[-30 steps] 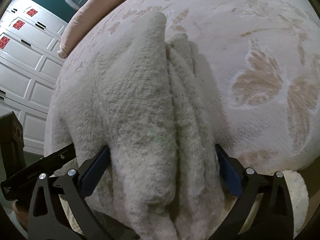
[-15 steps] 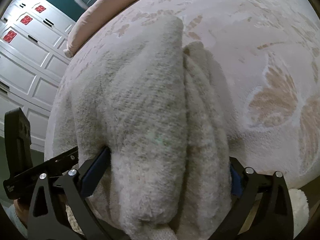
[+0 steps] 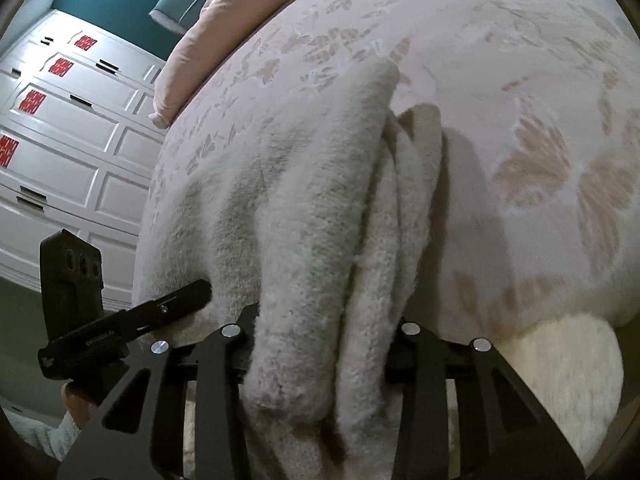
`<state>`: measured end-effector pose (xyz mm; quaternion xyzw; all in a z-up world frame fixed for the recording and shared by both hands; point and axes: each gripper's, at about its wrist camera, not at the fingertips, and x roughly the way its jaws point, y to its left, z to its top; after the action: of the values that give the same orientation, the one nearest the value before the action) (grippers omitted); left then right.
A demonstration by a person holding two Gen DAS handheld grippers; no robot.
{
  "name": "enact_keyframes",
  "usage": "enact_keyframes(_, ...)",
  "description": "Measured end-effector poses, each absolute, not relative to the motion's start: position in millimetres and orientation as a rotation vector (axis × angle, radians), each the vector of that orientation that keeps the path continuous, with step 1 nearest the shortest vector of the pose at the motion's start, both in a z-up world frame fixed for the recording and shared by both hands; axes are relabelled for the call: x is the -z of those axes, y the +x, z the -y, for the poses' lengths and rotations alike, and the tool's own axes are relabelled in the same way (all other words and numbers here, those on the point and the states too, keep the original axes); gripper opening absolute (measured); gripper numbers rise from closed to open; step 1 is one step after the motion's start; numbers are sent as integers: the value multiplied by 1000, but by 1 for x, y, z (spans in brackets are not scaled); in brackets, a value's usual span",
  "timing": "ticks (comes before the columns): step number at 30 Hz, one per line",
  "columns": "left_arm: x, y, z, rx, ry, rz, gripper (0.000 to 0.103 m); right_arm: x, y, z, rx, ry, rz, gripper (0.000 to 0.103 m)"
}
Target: Fold small clothes
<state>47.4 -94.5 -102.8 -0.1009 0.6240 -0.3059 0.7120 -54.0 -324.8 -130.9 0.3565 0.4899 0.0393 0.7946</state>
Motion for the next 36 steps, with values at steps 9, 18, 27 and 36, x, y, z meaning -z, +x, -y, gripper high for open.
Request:
enact_keyframes(9, 22, 16, 97, 880, -255, -1236, 47, 38, -100, 309, -52, 686, -865, 35)
enact_keyframes(18, -119, 27, 69, 1038, -266, -830, 47, -100, -105, 286, -85, 554, -503, 35)
enact_keyframes(27, -241, 53, -8, 1000, -239, -438, 47, -207, -56, 232, -260, 429, -229, 36)
enact_keyframes(36, -245, 97, -69, 865, -217, -389, 49, -206, 24, 194, -351, 421, -261, 40)
